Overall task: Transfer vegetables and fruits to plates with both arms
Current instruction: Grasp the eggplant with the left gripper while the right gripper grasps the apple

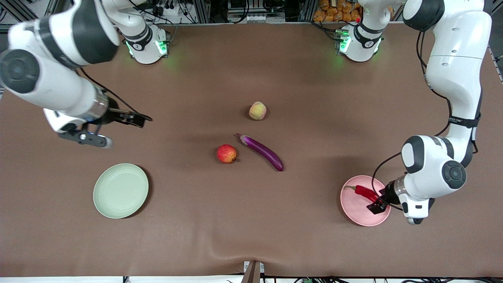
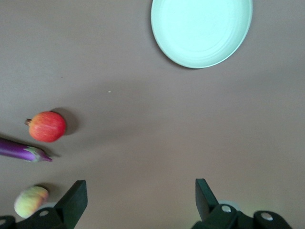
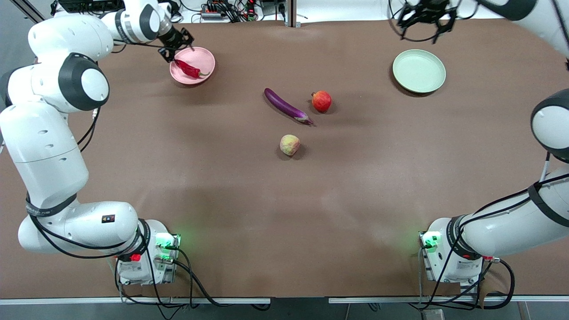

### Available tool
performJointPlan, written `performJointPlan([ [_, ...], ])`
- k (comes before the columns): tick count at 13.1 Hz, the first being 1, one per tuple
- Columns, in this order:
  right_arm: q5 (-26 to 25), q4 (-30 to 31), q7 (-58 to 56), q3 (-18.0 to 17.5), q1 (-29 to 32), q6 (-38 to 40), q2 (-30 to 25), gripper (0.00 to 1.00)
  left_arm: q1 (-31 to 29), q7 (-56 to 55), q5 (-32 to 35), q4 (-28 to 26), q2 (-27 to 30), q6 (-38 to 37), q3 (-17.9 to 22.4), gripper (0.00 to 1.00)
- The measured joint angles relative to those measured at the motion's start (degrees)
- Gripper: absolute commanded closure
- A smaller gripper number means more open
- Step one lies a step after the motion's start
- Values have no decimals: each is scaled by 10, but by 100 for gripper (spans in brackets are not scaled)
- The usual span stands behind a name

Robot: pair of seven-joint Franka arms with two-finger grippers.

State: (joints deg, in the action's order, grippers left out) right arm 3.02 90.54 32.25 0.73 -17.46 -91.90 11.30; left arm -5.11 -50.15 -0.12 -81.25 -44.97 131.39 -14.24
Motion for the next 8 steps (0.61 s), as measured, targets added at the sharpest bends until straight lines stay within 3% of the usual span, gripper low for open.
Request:
performJointPlan([
  [2,-1,2,80,0,-41,-25,27,0,38,-98,0,1,5,-1,-21,0],
  [5,-3,2,163,0,-82,-55,56,0,143,-242,0,-2,5,-1,-22,0],
  [8,-3,5,243,0,-110,-120,94,0,207,-331,0,-18,4,-1,-21,0],
])
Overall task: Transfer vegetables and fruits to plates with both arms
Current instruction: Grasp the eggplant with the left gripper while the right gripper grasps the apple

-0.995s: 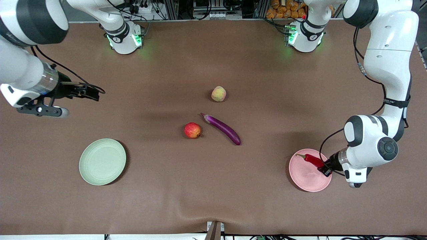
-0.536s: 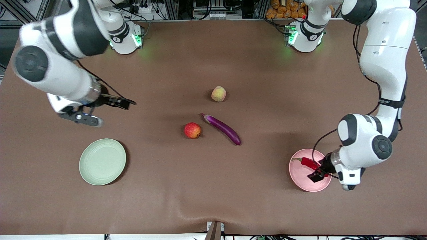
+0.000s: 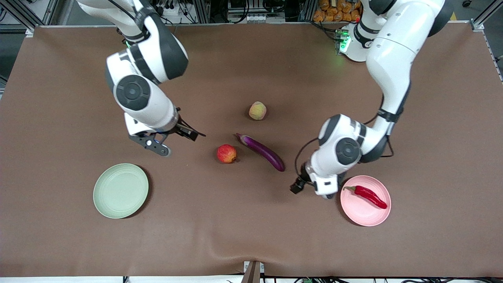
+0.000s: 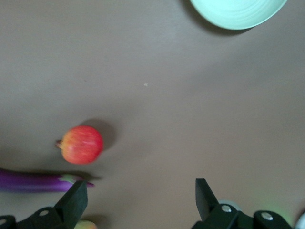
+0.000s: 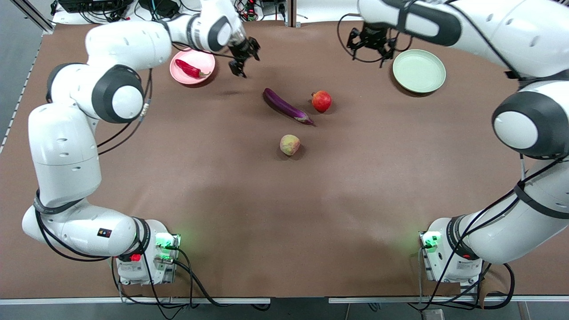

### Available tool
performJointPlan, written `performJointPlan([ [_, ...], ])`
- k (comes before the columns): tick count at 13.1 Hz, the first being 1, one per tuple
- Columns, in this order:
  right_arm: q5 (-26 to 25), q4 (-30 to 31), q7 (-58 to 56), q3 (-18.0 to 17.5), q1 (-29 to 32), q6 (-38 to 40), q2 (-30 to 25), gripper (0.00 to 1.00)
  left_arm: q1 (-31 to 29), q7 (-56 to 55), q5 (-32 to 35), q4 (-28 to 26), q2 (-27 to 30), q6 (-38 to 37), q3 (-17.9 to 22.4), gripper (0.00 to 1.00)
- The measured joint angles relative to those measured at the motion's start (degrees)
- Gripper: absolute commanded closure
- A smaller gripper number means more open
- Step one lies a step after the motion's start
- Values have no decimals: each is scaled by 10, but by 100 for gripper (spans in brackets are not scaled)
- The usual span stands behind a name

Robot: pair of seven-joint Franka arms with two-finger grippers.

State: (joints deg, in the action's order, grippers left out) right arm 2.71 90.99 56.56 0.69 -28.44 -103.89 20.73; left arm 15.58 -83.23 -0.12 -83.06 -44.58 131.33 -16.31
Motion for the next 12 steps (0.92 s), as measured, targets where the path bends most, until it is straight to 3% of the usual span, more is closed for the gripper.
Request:
performJointPlan([
  [3,16,3,56,0,-21,-95,61,0,62,-106,0,-15,-3,23,2,0],
  [7,101,9,55,6,-19,-201,112,0,118,-156,1,-35,-10,54,9,1],
  [10,186,53,-16,6,-18,-283,115,0,118,-155,4,-46,-22,68,13,14],
  [11,219,73,-47,7,-18,-313,115,0,118,-154,5,-48,-29,69,15,22],
  [12,242,93,-70,6,-18,-345,115,0,117,-152,6,-48,-35,71,16,37],
])
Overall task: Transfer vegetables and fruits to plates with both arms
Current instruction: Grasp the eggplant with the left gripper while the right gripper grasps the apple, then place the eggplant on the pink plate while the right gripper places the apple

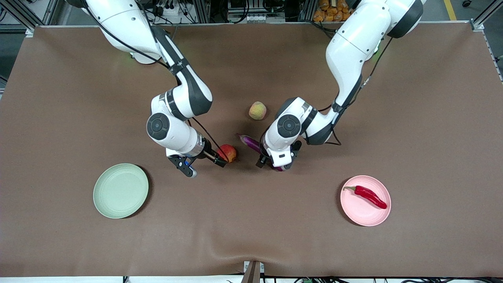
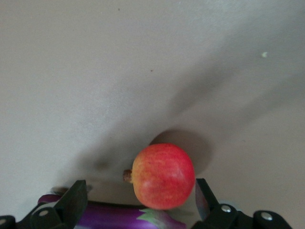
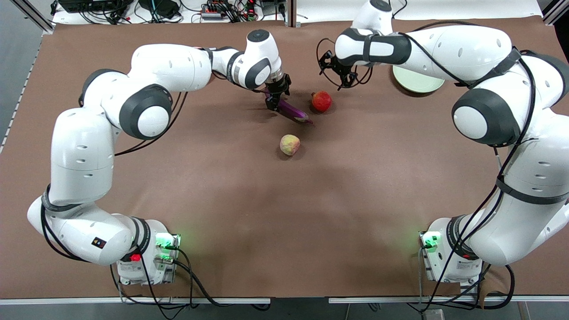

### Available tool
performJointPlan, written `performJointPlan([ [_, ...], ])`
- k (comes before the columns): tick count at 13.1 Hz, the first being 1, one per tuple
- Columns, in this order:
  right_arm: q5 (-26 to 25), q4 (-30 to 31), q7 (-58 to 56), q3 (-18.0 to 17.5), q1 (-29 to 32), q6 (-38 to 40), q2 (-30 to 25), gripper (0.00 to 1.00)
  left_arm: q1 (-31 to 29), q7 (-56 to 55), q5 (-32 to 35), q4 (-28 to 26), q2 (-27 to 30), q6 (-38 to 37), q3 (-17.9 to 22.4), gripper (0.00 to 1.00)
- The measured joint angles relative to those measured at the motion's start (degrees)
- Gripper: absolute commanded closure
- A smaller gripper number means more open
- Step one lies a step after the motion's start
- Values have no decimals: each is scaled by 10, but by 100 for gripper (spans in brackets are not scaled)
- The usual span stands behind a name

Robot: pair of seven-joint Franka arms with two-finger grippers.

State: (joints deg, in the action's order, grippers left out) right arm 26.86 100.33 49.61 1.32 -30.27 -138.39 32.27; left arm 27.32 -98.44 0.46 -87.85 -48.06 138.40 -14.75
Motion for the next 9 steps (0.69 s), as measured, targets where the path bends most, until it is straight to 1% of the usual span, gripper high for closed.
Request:
performJointPlan([
  [1,12,19,-12,-1,-1,-26,1,0,0,1,1,0,-5,2,0,65],
  [2,14,32,-16,-2,-5,-40,3,0,-1,2,1,0,-9,4,0,100],
  [4,17,42,-16,-5,-18,-56,16,0,-3,5,1,4,-7,6,0,100],
  [6,45,43,-15,-6,-36,-92,34,0,-14,7,6,10,-2,8,2,100],
  [7,59,43,-15,-6,-44,-106,43,0,-30,11,13,13,4,8,3,100],
  [8,64,43,-15,-6,-51,-114,51,15,-52,26,21,17,12,4,4,100],
  [9,67,43,-15,-6,-57,-121,55,42,-78,50,31,19,23,-8,5,100],
])
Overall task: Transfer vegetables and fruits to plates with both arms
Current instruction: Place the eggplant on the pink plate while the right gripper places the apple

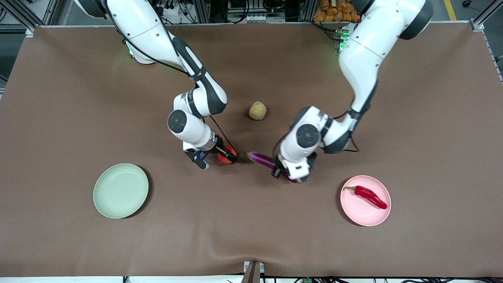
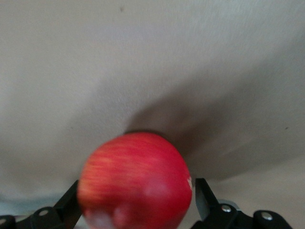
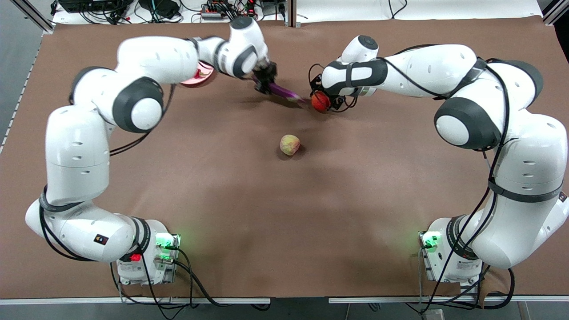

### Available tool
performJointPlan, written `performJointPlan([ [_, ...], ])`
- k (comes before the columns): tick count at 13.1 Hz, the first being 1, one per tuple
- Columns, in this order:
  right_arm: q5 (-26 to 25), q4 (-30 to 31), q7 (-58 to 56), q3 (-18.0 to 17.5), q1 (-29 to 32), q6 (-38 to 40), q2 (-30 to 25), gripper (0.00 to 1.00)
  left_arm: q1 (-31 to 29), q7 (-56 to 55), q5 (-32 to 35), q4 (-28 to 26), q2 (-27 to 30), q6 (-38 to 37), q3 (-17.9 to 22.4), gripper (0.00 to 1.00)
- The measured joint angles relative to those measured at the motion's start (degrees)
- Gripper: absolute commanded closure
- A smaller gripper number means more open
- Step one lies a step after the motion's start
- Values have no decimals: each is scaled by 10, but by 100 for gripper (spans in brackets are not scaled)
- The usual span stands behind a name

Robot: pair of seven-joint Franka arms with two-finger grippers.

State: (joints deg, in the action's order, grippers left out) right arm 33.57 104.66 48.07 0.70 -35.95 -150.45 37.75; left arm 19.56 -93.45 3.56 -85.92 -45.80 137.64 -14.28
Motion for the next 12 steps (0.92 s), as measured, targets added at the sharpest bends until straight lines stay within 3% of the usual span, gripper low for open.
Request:
performJointPlan([
  [1,1,0,1,0,-4,-9,1,60,-27,32,5,1,11,-14,0,100],
  [2,2,2,1,1,-5,-13,1,68,-57,70,8,2,24,-29,0,100],
  [5,2,1,-6,14,12,-12,-12,68,-138,184,8,4,49,-47,1,100],
  [7,0,0,-70,27,56,65,-54,68,-188,250,8,10,53,-47,1,100],
  [10,-22,-1,-269,94,132,206,-117,68,-242,346,8,13,51,-47,1,100],
  [12,-62,-11,-399,142,175,241,-124,67,-273,398,8,14,43,-47,1,100],
])
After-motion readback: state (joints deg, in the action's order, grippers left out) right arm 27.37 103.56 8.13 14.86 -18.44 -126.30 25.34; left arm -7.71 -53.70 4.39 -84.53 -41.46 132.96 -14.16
